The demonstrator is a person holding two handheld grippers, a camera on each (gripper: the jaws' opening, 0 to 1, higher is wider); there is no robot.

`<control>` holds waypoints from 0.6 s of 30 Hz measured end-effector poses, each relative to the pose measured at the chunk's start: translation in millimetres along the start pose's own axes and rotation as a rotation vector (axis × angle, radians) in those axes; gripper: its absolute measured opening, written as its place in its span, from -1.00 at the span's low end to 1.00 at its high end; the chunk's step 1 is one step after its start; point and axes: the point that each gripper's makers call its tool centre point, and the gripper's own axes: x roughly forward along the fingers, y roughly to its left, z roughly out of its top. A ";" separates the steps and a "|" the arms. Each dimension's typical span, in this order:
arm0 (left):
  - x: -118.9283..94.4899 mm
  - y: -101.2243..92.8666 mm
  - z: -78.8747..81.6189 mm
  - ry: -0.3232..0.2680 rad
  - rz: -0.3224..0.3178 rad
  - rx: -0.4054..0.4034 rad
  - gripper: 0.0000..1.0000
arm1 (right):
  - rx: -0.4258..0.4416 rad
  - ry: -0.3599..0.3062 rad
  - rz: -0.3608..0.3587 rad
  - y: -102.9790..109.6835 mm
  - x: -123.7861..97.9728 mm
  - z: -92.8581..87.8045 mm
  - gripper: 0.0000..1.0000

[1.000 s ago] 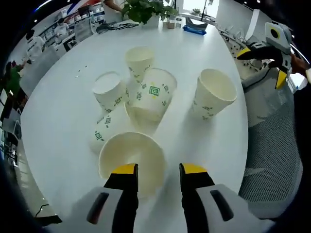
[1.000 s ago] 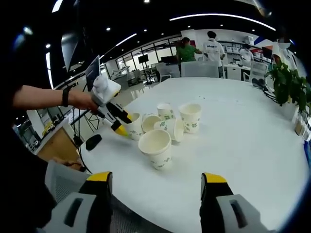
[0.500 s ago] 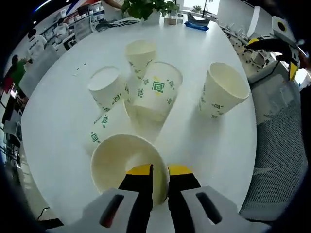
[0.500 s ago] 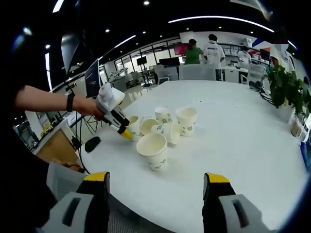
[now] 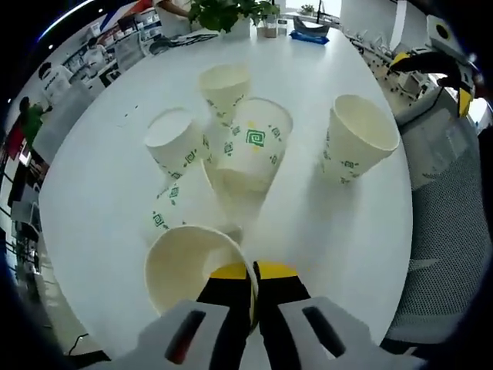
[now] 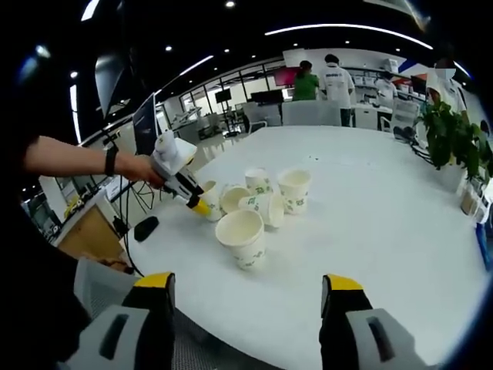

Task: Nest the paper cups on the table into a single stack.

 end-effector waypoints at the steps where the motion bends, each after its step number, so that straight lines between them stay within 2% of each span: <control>1: -0.9 -0.2 -1.6 0.002 -0.004 -0.002 -1.00 | 0.001 -0.001 0.000 0.1 -0.3 0.0 0.55; 8: -15.2 -2.1 -10.3 0.012 -0.005 0.020 -1.00 | 0.003 -0.003 0.000 -0.2 0.0 0.3 0.55; 12: -26.6 -0.6 -4.1 -0.002 0.002 0.034 -1.00 | -0.002 -0.002 0.007 2.1 2.3 1.0 0.55; 13: -36.0 -0.3 0.0 -0.007 0.006 0.042 -1.00 | -0.003 -0.002 0.009 2.6 2.9 1.0 0.55; 18: -52.8 4.9 14.0 -0.018 0.031 0.103 -1.00 | -0.008 -0.001 0.021 5.5 6.5 2.1 0.55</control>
